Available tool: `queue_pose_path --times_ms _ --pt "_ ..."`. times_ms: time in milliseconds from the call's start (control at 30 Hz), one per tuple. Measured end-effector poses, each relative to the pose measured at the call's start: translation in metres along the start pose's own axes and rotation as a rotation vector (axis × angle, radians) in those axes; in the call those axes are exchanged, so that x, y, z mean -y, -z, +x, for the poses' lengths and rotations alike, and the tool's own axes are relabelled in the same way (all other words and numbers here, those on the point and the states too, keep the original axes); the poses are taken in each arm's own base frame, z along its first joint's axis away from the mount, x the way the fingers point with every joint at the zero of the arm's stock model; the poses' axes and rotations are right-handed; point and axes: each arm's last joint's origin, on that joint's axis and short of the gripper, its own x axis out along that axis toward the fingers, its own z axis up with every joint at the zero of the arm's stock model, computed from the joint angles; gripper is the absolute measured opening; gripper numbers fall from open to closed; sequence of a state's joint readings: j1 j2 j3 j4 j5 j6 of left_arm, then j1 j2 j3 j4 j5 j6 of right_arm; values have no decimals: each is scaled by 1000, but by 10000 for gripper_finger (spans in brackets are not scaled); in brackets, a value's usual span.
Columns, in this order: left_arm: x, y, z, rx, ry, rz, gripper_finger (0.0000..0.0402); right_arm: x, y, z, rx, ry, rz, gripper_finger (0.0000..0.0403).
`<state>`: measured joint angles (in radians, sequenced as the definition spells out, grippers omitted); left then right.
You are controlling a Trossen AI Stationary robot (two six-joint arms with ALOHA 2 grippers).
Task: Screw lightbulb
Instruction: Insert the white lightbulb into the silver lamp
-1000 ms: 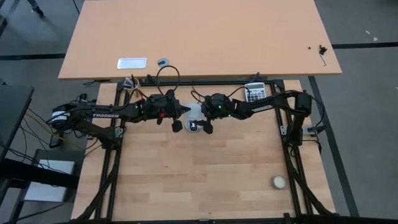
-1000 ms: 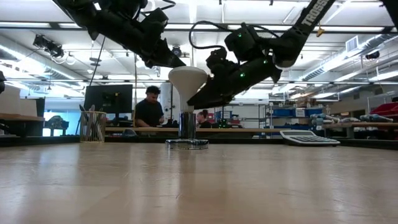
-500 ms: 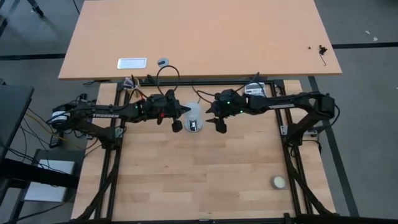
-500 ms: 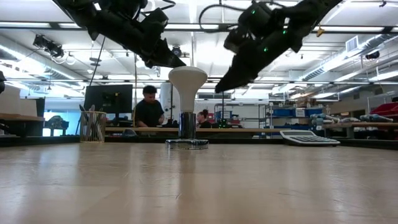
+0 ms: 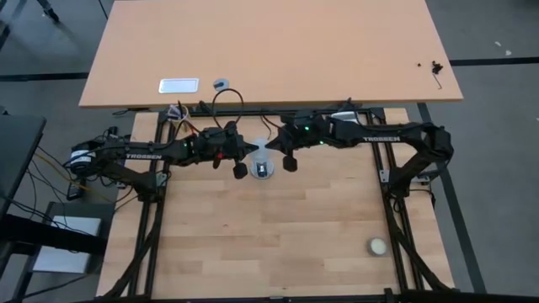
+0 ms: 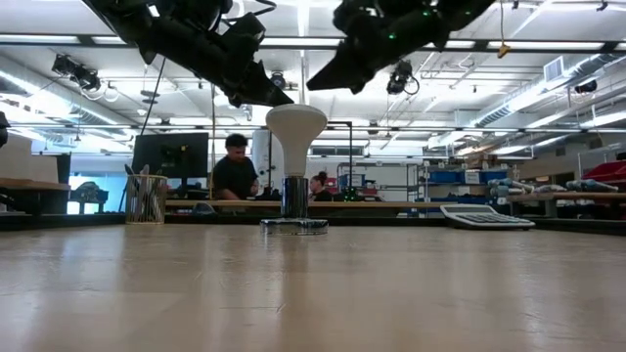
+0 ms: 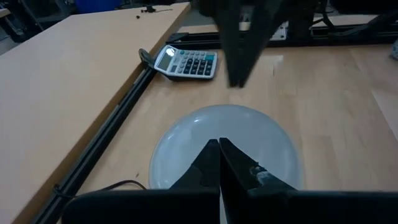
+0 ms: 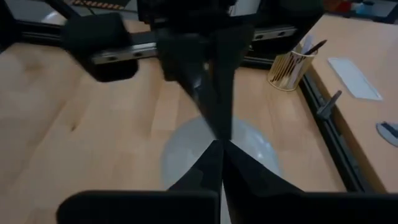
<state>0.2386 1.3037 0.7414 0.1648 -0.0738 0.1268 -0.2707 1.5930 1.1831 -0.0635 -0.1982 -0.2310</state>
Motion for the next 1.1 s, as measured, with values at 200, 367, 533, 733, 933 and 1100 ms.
queue_pose_path --times_ms 200,367,533,733,933,1100 --pt "0 0 0 -2 -2 0 0 5 8 20 -84 7 14 9" --pt "0 0 0 0 -3 -1 0 6 10 22 -99 6 21 10" --pt "-1 -2 -1 19 -6 19 0 6 11 21 -106 4 22 9" --pt "-2 -7 -11 52 -9 22 0 5 12 22 -112 2 22 8" --pt "-5 -17 -26 102 -17 18 0 5 12 22 -114 2 18 8" --pt "1 -18 -32 107 190 26 0 5 12 23 -109 3 16 8"
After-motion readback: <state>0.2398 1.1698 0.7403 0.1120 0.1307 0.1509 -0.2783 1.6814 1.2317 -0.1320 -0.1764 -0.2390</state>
